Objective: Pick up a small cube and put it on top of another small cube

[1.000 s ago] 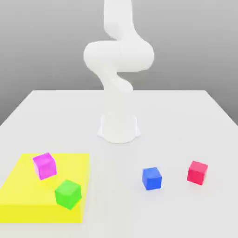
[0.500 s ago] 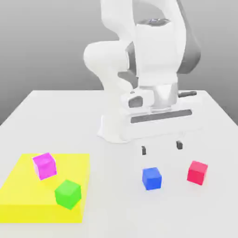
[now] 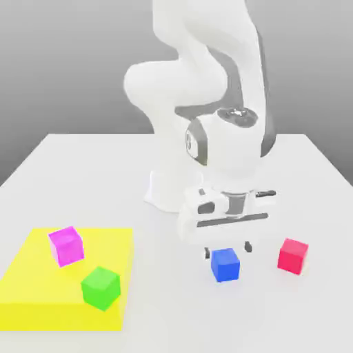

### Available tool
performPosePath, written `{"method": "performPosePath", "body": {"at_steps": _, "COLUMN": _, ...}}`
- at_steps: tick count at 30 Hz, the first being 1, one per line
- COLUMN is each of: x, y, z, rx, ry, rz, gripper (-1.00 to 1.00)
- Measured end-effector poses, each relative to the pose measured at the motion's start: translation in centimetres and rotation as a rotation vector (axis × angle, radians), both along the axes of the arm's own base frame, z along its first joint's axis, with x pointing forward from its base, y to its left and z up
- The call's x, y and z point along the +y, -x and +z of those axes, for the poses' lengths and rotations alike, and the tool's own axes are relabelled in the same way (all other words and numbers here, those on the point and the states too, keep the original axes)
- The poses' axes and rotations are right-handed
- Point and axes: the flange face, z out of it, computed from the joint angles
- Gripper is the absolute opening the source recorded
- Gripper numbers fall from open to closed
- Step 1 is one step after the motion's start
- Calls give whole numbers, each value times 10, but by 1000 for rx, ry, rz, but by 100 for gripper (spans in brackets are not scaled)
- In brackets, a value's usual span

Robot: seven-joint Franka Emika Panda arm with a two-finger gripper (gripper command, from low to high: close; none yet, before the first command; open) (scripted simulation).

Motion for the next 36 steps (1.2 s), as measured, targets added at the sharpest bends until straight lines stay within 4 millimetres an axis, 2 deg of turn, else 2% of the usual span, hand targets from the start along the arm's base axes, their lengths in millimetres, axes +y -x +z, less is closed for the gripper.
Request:
{"method": "performPosePath", "body": {"at_steps": 9, "x": 0, "y": 10, "z": -34, "rx": 10, "ry": 5, "rz": -4, "gripper": 0}}
{"method": "performPosePath", "body": {"at_steps": 10, "x": 0, "y": 11, "z": -37, "rx": 12, "ry": 5, "rz": -5, "gripper": -100}}
{"method": "performPosePath", "body": {"at_steps": 17, "x": 0, "y": 11, "z": -37, "rx": 11, "ry": 5, "rz": -5, "gripper": -100}}
{"method": "performPosePath", "body": {"at_steps": 27, "x": 0, "y": 0, "z": -1, "rx": 0, "ry": 0, "rz": 0, "gripper": -100}}
{"method": "performPosePath", "body": {"at_steps": 36, "x": 1, "y": 8, "z": 26, "rx": 9, "ry": 4, "rz": -2, "gripper": -100}}
